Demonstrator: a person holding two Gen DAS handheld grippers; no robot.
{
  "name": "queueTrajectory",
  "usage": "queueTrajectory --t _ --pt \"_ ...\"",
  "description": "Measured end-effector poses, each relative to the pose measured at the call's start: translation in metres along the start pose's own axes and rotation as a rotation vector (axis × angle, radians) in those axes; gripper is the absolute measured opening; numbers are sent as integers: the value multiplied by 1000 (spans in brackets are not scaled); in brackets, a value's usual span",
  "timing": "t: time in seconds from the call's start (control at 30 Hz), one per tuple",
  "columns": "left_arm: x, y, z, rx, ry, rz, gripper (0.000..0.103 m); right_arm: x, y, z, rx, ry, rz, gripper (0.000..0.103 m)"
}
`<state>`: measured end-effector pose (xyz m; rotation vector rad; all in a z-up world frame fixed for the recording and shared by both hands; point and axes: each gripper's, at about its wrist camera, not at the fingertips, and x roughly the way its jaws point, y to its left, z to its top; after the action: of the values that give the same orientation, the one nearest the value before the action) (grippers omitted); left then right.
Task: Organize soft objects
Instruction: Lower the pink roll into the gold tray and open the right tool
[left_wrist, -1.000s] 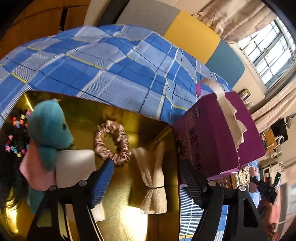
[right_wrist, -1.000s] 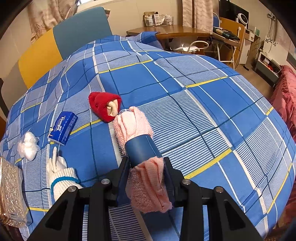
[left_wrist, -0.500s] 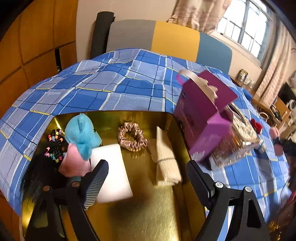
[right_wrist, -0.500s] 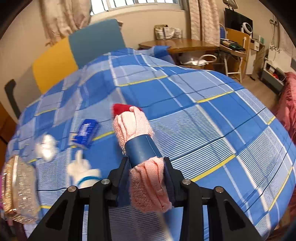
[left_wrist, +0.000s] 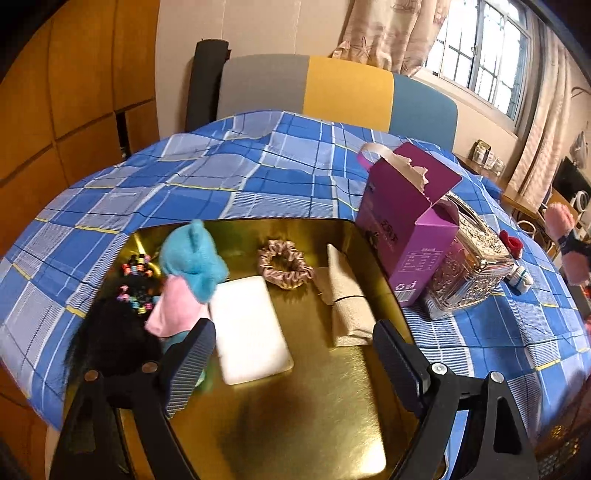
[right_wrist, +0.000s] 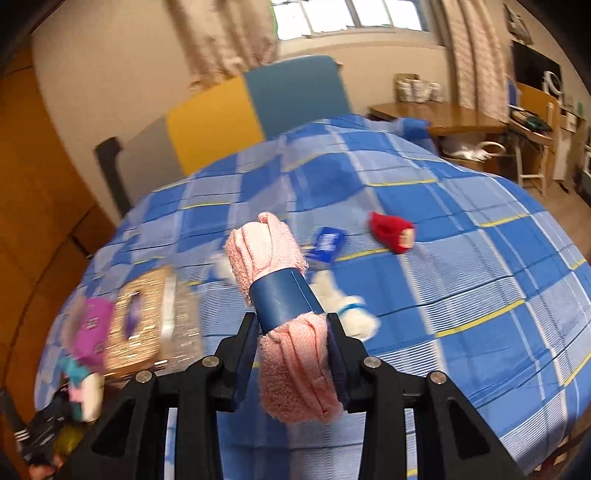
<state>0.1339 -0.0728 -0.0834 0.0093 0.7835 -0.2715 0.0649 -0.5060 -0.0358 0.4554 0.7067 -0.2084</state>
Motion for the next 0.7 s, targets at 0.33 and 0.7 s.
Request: queueTrajectory --t 0.33,0.7 --pt "-23 31 -11 -16 -42 44 88 -48 130 -36 -165 15 267 36" --pt "-43 78 -26 -111 -56 81 92 21 278 -115 -265 274 400 36"
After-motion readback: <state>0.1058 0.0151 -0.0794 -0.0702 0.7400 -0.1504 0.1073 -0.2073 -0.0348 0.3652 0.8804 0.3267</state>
